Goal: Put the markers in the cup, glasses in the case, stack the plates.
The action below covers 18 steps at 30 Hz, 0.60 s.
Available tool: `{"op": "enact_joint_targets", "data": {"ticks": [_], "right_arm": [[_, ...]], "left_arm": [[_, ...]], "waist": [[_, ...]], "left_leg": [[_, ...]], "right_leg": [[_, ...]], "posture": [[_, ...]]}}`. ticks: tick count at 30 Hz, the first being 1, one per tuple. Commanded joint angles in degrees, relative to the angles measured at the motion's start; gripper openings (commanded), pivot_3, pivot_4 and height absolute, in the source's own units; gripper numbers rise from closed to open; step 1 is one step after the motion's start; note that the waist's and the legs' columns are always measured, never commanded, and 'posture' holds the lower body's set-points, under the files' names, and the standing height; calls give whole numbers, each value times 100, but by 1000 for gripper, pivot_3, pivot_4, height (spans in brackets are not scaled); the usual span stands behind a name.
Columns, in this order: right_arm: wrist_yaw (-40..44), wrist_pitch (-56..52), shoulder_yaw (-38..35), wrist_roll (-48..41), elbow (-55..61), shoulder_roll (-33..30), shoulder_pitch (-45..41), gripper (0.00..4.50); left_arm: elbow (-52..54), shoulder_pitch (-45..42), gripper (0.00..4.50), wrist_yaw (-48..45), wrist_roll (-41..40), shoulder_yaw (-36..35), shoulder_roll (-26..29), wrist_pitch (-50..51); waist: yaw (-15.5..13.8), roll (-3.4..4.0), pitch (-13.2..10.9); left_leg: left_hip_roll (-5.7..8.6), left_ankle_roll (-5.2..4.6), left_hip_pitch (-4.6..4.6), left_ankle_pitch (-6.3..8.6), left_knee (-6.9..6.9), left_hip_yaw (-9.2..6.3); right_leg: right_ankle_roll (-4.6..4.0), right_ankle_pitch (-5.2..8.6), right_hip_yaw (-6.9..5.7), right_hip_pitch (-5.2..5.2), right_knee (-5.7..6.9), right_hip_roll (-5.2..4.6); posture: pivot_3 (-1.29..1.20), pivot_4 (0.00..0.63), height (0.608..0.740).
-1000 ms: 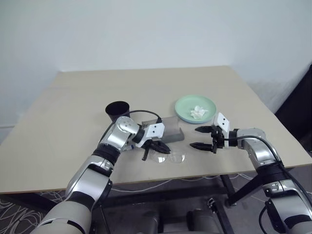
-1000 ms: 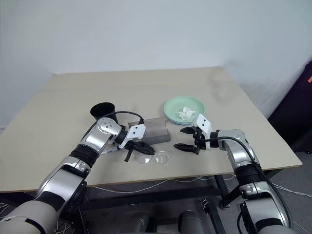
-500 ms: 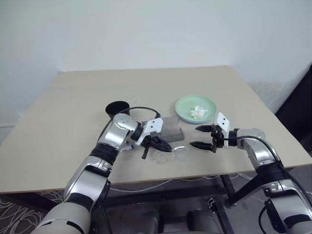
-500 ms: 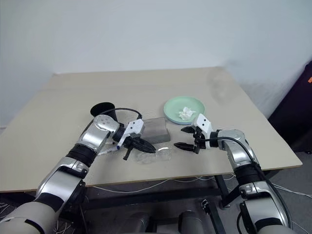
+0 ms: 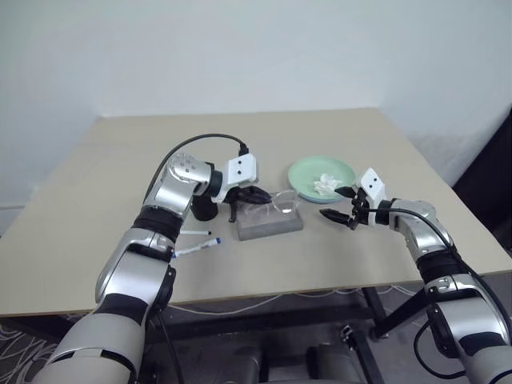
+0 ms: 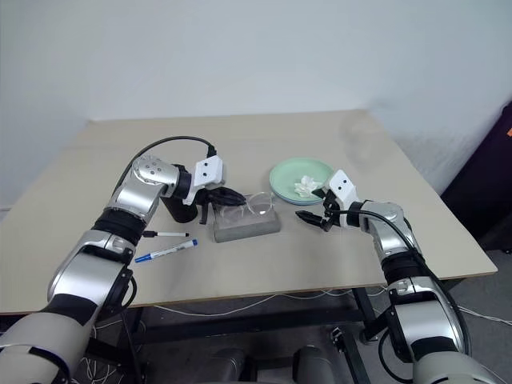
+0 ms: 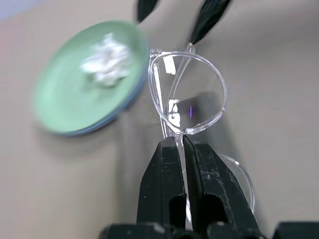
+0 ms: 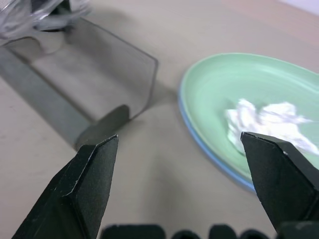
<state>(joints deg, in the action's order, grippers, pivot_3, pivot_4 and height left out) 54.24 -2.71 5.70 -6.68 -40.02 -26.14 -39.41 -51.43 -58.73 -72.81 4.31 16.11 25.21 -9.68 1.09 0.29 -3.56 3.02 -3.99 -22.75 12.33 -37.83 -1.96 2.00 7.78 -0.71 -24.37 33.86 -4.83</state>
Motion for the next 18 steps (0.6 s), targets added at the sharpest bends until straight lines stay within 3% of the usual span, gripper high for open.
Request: {"op": "enact_joint_targets", "data": {"ticks": [1, 18], "right_arm": [[-26, 162, -140, -26, 108, 17, -140, 4277], [-63, 99, -197, -102, 404, 54, 154, 4277]], "left_arm": [[-453, -380, 17, 600, 492, 178, -68, -470], [-1469, -501, 17, 1651, 1509, 634, -654, -1081]], "waist": [[-1, 0, 0], [1, 0, 0]], "left_leg": [[0, 0, 0, 0, 0, 0], [0, -3, -1, -2, -4, 2]], "right_leg": [[0, 0, 0, -1, 0, 0], [7, -4, 1, 1, 4, 0]], "posture": [[0, 0, 740], [0, 0, 740]]}}
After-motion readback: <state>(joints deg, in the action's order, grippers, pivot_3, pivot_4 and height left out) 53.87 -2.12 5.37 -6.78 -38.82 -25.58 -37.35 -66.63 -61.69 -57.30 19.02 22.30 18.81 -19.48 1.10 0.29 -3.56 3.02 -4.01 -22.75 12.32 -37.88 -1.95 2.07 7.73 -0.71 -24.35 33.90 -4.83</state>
